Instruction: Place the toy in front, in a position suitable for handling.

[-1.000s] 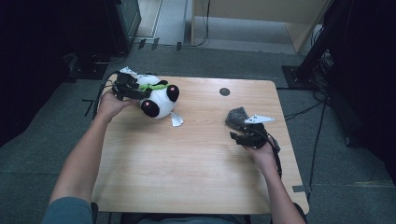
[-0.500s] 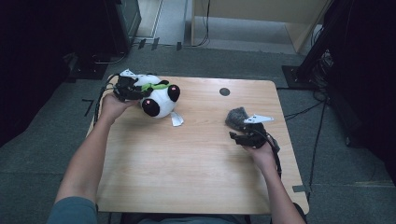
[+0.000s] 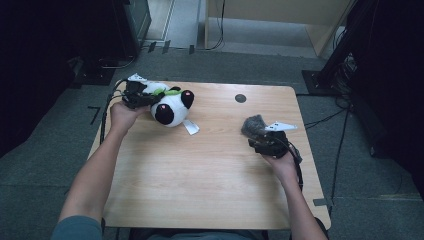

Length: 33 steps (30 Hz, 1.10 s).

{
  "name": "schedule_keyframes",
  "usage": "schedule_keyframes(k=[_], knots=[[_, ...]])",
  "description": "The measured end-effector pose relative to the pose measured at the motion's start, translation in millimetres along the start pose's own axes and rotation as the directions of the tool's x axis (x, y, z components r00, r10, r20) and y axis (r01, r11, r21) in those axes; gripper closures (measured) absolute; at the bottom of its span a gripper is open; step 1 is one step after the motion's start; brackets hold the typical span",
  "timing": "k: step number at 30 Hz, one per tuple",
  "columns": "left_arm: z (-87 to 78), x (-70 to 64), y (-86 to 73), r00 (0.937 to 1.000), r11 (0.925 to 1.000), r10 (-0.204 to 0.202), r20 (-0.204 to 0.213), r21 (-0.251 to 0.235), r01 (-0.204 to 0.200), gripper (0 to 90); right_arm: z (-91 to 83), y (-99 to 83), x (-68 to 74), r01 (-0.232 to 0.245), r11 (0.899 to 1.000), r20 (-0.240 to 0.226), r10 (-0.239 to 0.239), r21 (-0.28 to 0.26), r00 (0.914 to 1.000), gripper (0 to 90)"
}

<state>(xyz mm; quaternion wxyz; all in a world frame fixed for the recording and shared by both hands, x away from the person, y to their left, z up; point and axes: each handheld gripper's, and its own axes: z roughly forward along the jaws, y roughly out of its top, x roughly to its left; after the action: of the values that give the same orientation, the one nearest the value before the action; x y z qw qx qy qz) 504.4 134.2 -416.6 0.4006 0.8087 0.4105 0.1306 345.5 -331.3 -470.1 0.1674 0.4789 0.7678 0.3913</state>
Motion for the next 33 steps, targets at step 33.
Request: schedule_keyframes(k=[33], knots=[[-36.4, -147.6, -50.9, 0.9976, 0.9980, -0.028, 0.064, -0.054, 0.032, 75.5, -0.2, 4.9, -14.2, 0.030, 0.999, 0.093, -0.026, -0.037, 0.9953, 49.5]])
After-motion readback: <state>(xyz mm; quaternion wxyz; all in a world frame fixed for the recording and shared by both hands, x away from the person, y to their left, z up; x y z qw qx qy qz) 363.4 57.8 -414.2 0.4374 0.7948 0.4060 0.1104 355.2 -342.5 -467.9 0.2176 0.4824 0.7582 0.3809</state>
